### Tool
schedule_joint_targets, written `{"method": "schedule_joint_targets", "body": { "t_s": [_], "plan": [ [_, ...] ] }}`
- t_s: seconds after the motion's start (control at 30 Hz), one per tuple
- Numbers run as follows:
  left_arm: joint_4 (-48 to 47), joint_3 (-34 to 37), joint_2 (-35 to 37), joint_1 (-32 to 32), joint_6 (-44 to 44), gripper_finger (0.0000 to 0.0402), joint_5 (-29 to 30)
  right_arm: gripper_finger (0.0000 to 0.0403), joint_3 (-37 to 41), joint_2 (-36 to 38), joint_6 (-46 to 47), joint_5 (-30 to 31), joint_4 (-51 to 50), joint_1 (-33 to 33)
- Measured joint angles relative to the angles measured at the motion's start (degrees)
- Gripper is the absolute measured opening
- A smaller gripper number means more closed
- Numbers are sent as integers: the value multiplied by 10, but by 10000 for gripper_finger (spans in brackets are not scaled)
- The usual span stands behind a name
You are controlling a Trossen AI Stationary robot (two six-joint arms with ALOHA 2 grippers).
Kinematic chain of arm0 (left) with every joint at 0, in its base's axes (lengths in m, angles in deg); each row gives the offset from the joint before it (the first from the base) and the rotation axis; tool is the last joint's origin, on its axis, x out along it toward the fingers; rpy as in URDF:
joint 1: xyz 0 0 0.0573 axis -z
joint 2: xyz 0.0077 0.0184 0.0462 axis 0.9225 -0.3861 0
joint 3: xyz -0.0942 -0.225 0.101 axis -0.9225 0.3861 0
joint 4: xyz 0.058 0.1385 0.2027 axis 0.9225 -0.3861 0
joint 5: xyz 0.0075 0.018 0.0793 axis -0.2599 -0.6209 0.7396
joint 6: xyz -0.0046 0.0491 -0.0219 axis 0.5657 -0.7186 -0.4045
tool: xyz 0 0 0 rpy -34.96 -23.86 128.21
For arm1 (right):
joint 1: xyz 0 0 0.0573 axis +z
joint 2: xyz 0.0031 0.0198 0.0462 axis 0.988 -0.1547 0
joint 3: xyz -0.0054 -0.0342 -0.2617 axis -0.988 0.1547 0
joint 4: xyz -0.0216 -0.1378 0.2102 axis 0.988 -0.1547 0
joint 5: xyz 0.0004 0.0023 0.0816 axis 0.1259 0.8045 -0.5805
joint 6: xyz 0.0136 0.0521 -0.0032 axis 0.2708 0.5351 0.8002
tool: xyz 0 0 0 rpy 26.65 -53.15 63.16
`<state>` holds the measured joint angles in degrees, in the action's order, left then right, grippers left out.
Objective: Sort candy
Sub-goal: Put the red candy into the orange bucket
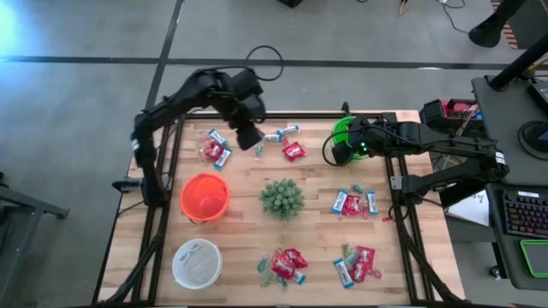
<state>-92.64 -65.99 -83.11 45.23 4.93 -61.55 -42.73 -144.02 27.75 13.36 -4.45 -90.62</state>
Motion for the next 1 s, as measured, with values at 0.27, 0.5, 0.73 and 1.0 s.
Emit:
{"method": "schedule_joint_targets", "body": {
  "t_s": [0.27,0.5,0.73,1.0],
  "plan": [
    [0,125,113,24,8,0,18,286,0,0,32,0,1,0],
    [2,294,225,31,33,0,9,286,0,0,55,-1,1,0],
    [68,461,342,47,52,0,-64,286,0,0,68,-1,3,0],
    [131,585,420,64,59,1,-120,286,0,0,82,-1,4,0]
  ]
}}
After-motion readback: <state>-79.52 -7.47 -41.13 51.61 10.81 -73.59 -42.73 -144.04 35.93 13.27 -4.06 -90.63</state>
